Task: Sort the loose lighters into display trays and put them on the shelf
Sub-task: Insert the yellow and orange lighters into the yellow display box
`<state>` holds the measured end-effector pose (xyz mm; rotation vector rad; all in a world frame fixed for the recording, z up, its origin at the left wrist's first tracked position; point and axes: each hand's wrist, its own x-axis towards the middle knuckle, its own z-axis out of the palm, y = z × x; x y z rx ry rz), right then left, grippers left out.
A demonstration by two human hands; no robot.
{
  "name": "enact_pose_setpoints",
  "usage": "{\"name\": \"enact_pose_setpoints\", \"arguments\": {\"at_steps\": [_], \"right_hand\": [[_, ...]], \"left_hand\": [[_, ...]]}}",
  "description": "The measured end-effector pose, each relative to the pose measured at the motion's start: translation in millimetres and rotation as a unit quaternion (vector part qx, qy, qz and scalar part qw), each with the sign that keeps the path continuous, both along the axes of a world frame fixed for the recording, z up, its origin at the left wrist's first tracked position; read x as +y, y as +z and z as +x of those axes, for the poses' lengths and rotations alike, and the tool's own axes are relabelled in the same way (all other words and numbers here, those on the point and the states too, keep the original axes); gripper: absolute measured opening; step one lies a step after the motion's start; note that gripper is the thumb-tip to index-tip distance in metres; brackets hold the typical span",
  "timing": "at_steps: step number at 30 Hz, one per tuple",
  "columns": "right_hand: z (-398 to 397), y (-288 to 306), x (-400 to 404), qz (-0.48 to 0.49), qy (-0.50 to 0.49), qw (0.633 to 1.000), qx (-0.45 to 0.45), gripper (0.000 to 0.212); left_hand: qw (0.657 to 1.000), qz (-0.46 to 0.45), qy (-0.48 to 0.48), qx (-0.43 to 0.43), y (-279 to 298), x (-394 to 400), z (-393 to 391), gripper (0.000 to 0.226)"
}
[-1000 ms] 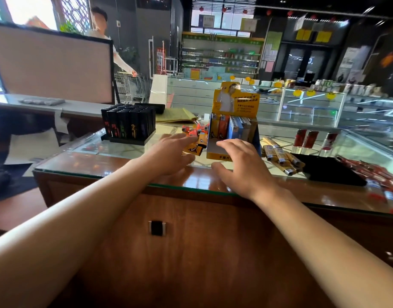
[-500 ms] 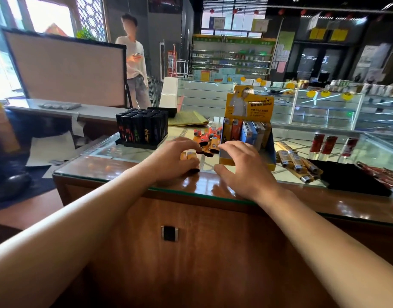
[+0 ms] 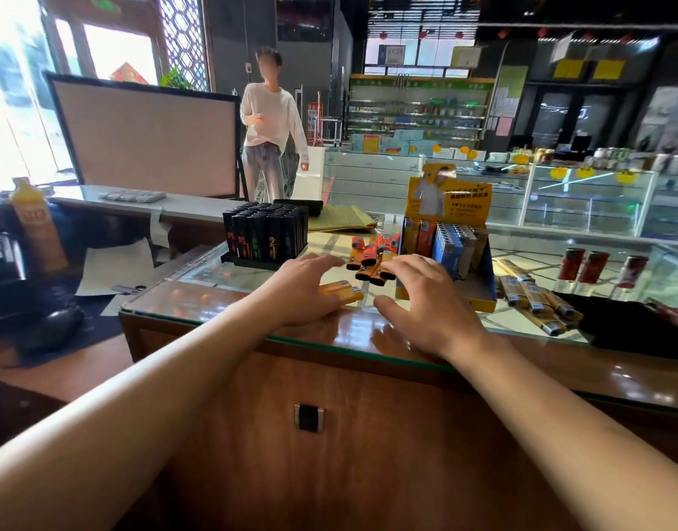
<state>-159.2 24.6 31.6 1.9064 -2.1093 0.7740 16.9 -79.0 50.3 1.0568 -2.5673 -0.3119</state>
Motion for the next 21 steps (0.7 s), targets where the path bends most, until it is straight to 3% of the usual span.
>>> {"name": "enact_pose_setpoints", "arguments": {"at_steps": [3,8,10,15,18,21], "right_hand": [[2.2,0.7,-4.2,-0.007,0.005,1.000,0.005,0.058],[3.4,4.6,-13.1,-0.009,0.016,1.000,0.004,0.057],[2.5,6.1,-16.5,-0.013,0.020,1.000,-0.003,0.055],[4.3,11.5,-27.1,-0.048,0.042,0.995,-0.080,0.046],[12.4,17.0,-32.9,-0.070,0.069,0.982,-0.159,0.041],[21.7,19.1,-37.3,-0.092,0.093,0.970,-0.205,0.036]], "left_hand": [[0.997,0.009,0.051,-0.058,0.2,-4.4,-5.1,0.067],[0.997,0.052,0.026,-0.043,3.5,-7.6,-5.4,0.029],[0.999,0.038,0.005,-0.032,0.7,-9.5,-3.1,0.027],[0.983,0.066,-0.018,0.173,-8.7,-19.8,4.3,0.016],[0.934,0.168,-0.065,0.307,-8.9,-17.7,4.8,0.011],[0.884,0.257,-0.104,0.377,-8.6,-11.8,1.8,0.013]]}}
